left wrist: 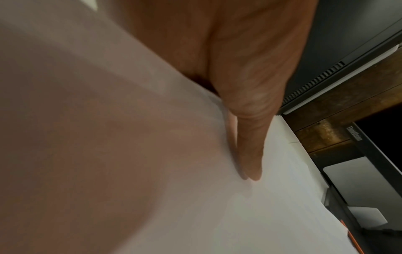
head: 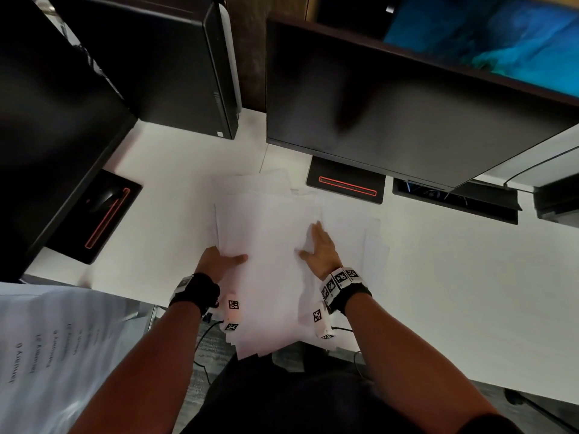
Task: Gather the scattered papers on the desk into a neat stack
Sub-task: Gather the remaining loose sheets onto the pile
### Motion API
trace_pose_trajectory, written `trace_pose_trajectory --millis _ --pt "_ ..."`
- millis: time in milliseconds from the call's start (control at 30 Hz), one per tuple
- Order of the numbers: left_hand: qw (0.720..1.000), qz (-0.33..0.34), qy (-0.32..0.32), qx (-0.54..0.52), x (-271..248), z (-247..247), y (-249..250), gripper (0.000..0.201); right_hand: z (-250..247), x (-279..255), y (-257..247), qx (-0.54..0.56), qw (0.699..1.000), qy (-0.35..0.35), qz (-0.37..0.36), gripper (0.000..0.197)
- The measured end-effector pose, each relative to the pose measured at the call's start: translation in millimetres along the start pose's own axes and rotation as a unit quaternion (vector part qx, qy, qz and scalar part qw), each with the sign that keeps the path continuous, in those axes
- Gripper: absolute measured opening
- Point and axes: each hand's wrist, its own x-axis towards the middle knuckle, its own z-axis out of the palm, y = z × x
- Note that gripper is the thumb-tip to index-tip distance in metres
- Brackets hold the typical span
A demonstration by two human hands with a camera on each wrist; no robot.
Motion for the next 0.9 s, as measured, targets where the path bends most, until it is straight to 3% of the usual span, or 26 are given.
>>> trace_pose_trajectory --millis 67,133,200,233,300,400,633,700,800,833,900 --pt "1.0 0.006 -0.01 -0.02 -1 1 0 0.036 0 3 -3 0.017 0.999 -0.032 -0.035 0.077" --pt "0.999 0.007 -0.008 -0.032 1 2 -2 0.034 0 5 -1 0.02 0.998 0.059 -0.013 0.072" --pt "0.999 0.004 -0.005 -0.037 1 3 -2 0.033 -6 4 5 0.053 0.978 0.173 0.103 0.065" --pt "0.999 0.002 -0.001 -0.041 2 2 -3 0.033 -9 3 7 0.084 0.966 0.181 0.166 0.06" --pt "0.999 0.004 0.005 -0.049 2 3 -4 0.034 -13 2 12 0.11 0.959 0.141 0.219 0.045" --pt "0.999 0.003 0.014 -0.038 4 6 -4 0.036 -14 0 10 0.057 0.977 0.093 0.183 0.026" --pt "0.999 0.014 0.028 -0.029 2 9 -5 0.038 -10 -5 13 0.015 0.98 0.011 0.198 0.039" --pt "0.999 0.01 0.032 -0.012 6 7 -8 0.043 -14 -5 22 0.028 0.973 0.047 0.223 0.046" --pt "0.999 0.002 0.034 0.001 9 6 -11 0.049 -26 -9 36 0.007 0.937 0.188 0.293 0.043" --pt "0.999 0.003 0.033 -0.001 9 6 -12 0.046 -30 -10 41 0.036 0.92 0.22 0.324 0.045" --pt "0.999 0.004 0.036 -0.001 8 7 -11 0.042 -37 -14 47 0.147 0.892 0.219 0.368 0.055"
